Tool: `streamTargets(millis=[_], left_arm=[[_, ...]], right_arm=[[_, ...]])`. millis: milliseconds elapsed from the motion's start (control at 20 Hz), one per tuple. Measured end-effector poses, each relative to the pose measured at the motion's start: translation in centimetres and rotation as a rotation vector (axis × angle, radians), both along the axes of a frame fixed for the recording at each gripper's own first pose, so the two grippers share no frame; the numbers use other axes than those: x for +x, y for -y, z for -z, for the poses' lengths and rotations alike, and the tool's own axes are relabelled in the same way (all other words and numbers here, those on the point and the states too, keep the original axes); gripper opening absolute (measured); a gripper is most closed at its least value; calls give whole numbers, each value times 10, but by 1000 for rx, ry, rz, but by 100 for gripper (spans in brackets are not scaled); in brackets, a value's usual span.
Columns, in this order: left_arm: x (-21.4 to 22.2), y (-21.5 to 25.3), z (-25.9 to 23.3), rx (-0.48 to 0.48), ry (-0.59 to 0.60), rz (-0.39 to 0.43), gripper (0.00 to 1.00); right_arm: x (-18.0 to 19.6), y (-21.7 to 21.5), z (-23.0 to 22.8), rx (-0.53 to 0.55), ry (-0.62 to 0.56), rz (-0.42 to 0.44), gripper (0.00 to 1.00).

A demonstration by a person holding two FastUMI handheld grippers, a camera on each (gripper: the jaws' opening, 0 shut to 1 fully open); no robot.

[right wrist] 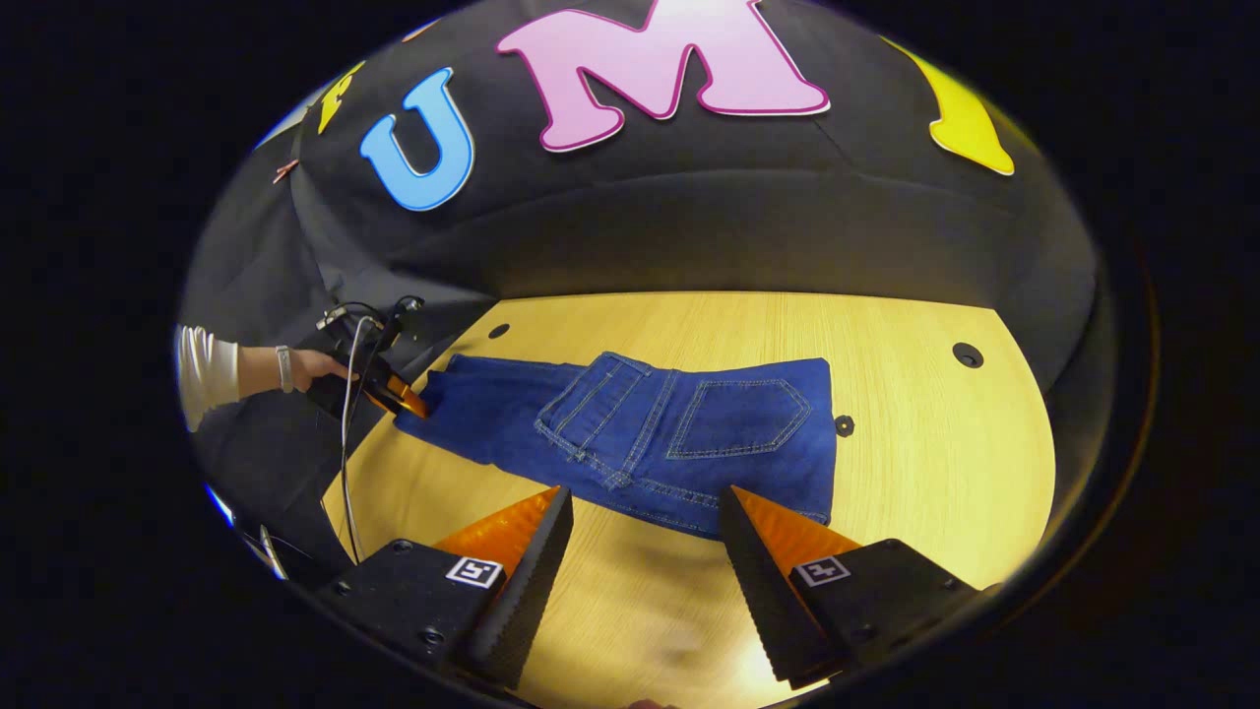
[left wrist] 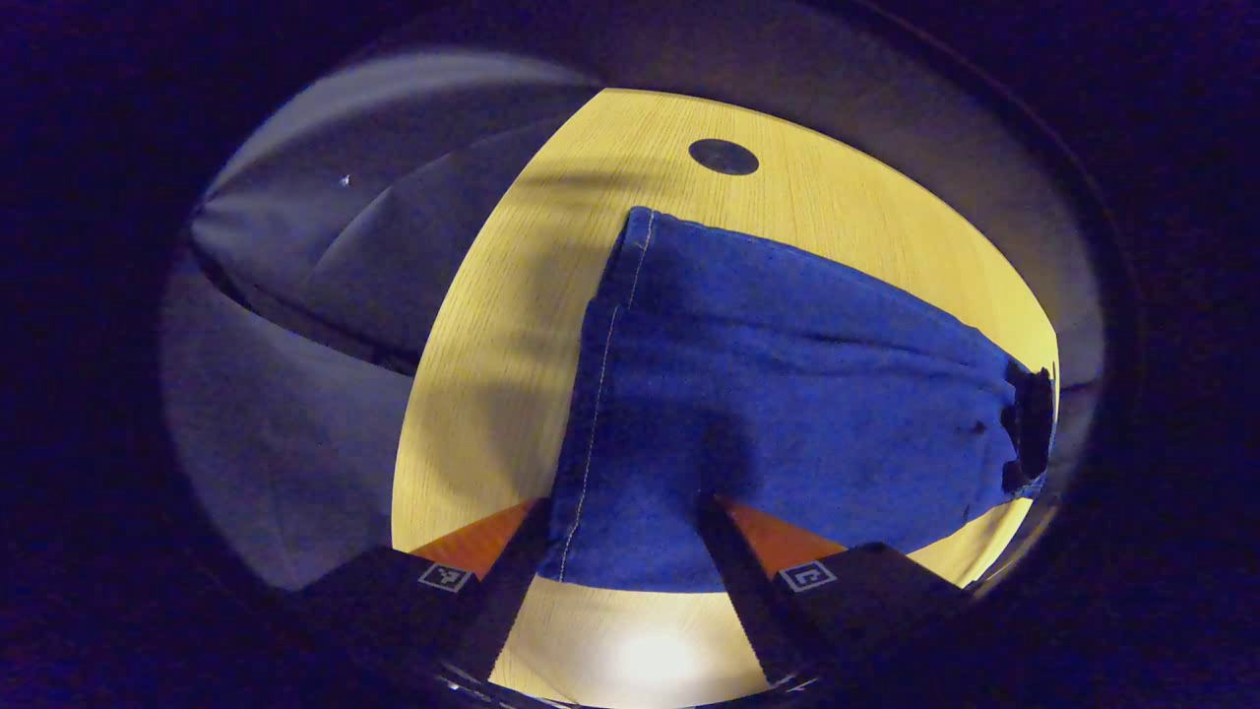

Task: Grasp the waist and the cuffs of the jeans and fold them to make the two legs overlap; first hold the waist and fold one-third of the jeans toward the cuffs, then hold the cuffs and fold the remaining one-third in the same direction to finish folding.

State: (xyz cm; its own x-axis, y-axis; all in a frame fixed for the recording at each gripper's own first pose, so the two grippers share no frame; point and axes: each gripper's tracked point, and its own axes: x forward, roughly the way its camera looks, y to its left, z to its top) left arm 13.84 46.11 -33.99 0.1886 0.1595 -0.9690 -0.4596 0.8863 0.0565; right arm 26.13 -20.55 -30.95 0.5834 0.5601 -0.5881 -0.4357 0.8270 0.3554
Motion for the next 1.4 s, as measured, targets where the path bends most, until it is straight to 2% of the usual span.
streamTargets(millis=[100,250,400,500,550,750,850,900,1050,1250,1400], left_arm=[[5,0,3,18,24,39,98],[6,2,2,26,48,51,96],[16,15,3,4,88,44,78],[19,15,2,47,101,2,22],[17,18,3,59,94,-1,10],[32,32,-19,54,171,27,6],[40,52,-52,46,234,90,2],[47,68,-73,34,278,125,6],[75,133,-125,-4,387,233,6],[128,252,-183,-56,520,415,6],[159,347,-193,-69,551,565,6]], right_arm=[[4,2,0,8,-6,12,92],[5,7,-1,5,-14,19,92],[4,11,-4,5,-5,13,92],[3,15,-7,5,3,9,92],[3,16,-8,3,8,4,92],[3,25,-15,2,27,8,92],[8,30,-20,12,34,25,92],[9,32,-22,22,36,34,92],[14,36,-32,56,39,64,92],[17,53,-55,96,68,96,92],[20,74,-64,92,95,112,92]])
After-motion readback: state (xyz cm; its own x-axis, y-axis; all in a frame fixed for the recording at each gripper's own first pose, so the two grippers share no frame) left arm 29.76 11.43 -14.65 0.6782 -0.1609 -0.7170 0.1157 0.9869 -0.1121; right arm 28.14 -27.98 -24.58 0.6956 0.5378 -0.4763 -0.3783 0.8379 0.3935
